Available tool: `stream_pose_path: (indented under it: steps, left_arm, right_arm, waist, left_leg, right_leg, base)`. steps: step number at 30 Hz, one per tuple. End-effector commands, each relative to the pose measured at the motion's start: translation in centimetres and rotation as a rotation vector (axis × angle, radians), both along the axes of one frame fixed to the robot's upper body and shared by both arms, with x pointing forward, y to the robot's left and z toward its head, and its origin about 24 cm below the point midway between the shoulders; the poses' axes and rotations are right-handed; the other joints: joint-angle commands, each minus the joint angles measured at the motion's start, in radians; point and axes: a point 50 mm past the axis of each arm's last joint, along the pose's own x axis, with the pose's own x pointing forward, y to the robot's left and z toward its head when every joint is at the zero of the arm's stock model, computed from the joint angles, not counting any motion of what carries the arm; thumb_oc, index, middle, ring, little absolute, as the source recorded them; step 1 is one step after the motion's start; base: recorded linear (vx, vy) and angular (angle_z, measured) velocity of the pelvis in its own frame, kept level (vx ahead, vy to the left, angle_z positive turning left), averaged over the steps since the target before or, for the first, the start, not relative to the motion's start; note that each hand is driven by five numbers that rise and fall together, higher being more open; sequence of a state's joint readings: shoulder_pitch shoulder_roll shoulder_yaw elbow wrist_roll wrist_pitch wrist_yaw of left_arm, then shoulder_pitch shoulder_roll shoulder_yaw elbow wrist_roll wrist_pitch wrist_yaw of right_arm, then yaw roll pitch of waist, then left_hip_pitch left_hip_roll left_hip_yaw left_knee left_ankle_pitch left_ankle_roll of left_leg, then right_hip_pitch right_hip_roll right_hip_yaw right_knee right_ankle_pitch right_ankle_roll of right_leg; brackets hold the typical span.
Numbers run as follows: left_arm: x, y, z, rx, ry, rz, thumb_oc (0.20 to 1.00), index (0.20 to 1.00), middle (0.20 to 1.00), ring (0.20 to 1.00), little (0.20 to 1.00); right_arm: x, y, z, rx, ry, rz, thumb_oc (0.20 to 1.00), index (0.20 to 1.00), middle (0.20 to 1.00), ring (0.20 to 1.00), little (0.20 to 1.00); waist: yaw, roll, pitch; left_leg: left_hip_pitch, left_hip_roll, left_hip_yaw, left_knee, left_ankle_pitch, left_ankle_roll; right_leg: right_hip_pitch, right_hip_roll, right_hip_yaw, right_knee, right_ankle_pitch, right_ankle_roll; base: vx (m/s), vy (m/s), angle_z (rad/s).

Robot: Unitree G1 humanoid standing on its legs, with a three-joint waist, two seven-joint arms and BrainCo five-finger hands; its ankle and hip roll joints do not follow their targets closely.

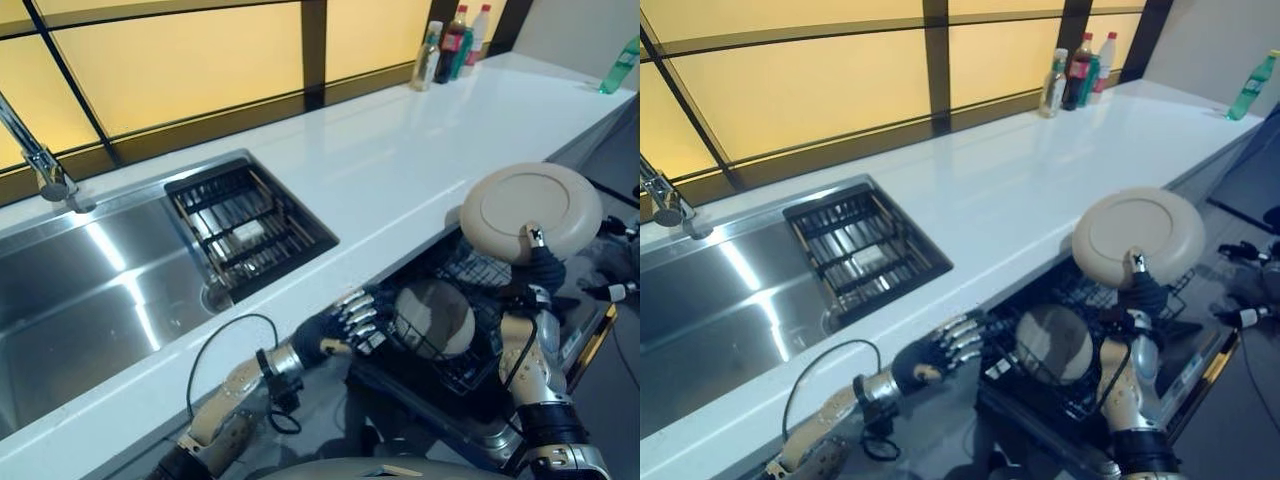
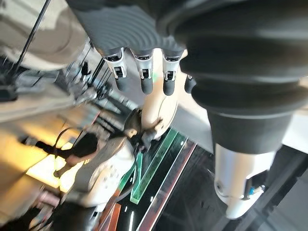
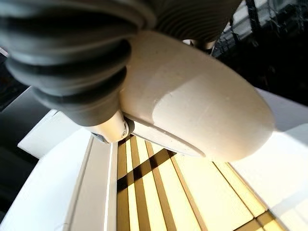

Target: Pick up plates and place into dishwasher.

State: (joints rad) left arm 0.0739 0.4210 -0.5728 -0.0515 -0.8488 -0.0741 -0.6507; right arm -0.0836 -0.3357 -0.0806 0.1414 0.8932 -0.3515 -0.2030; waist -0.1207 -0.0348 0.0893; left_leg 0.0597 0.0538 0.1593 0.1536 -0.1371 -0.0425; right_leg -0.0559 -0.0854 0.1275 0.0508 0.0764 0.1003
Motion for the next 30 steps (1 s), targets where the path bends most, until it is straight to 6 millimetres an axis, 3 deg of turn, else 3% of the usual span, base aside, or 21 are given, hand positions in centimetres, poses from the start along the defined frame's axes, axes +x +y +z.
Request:
stream_pose_path:
  steps: [1, 6, 10, 16, 21, 25, 30]
  left_arm:
    - [-0.4, 2.3, -1.1, -0.029, 0.051, 0.032, 1.0, 1.0, 1.0, 1.0, 1.0]
    - [-1.0, 2.6, -2.2, 0.031, 0.084, -0.001, 1.0, 1.0, 1.0, 1.0, 1.0]
    - [-2.1, 3.4, -5.2, 0.201, 0.186, 0.037, 1.0, 1.0, 1.0, 1.0, 1.0]
    - [-4.7, 6.3, -9.8, 0.442, 0.326, 0.056, 1.0, 1.0, 1.0, 1.0, 1.0]
    - [-4.6, 8.5, -10.2, 0.553, 0.311, 0.033, 1.0, 1.0, 1.0, 1.0, 1.0]
    - [-3.9, 10.8, -9.8, 0.612, 0.323, 0.069, 1.0, 1.0, 1.0, 1.0, 1.0]
    - [-4.0, 12.2, -9.7, 0.642, 0.342, 0.092, 1.0, 1.0, 1.0, 1.0, 1.0]
  right_arm:
    - [0.2, -2.9, 5.4, -0.139, -0.233, -0.094, 0.2, 0.2, 0.2, 0.2, 0.2]
    - [0.1, -5.5, 5.9, -0.131, -0.224, -0.199, 0.2, 0.2, 0.2, 0.2, 0.2]
    - [0.0, -7.1, 6.0, -0.174, -0.159, -0.279, 0.2, 0.2, 0.2, 0.2, 0.2]
    - [0.0, -8.9, 3.0, -0.32, 0.11, -0.232, 0.2, 0.2, 0.2, 0.2, 0.2]
    - [-0.4, -10.1, 0.7, -0.401, 0.29, -0.205, 0.2, 0.2, 0.2, 0.2, 0.2]
    - [0.1, -10.7, 0.1, -0.441, 0.391, -0.162, 0.2, 0.2, 0.2, 0.2, 0.2]
    - [-0.1, -12.1, -0.5, -0.482, 0.494, -0.158, 0.2, 0.2, 0.2, 0.2, 0.2]
  waist:
    - [-0.008, 0.027, 0.045]
    - [0.002, 0.033, 0.048]
    - [0.012, 0.033, 0.039]
    - [0.037, 0.016, 0.042]
    - [0.059, -0.007, 0.074]
    - [0.075, -0.031, 0.109]
    - [0.1, -0.037, 0.121]
  left_leg:
    - [-0.035, 0.004, -0.037, -0.002, -0.015, 0.078]
    - [-0.039, 0.015, -0.043, 0.018, -0.028, 0.071]
    - [-0.035, 0.027, -0.047, 0.03, -0.036, 0.062]
    - [-0.053, 0.044, -0.069, 0.068, -0.039, 0.051]
    - [-0.096, 0.07, -0.079, 0.107, -0.03, 0.042]
    - [-0.162, 0.097, -0.089, 0.169, -0.024, 0.033]
    - [-0.191, 0.108, -0.116, 0.193, -0.019, 0.022]
  right_leg:
    - [-0.045, -0.027, -0.028, 0.098, -0.058, 0.071]
    - [-0.043, -0.027, -0.041, 0.104, -0.061, 0.073]
    - [-0.036, -0.029, -0.055, 0.107, -0.064, 0.077]
    - [-0.028, -0.029, -0.074, 0.12, -0.072, 0.074]
    - [-0.037, -0.024, -0.094, 0.128, -0.064, 0.074]
    - [-0.055, -0.014, -0.106, 0.141, -0.053, 0.067]
    - [-0.054, -0.001, -0.111, 0.145, -0.056, 0.058]
  base:
    - [0.05, -0.023, -0.12]
    - [0.08, -0.053, -0.01]
    - [0.12, -0.096, 0.02]
    - [0.13, -0.113, 0.03]
    - [0.05, -0.16, 0.09]
    - [-0.03, -0.166, 0.13]
    - [0.04, -0.091, 0.06]
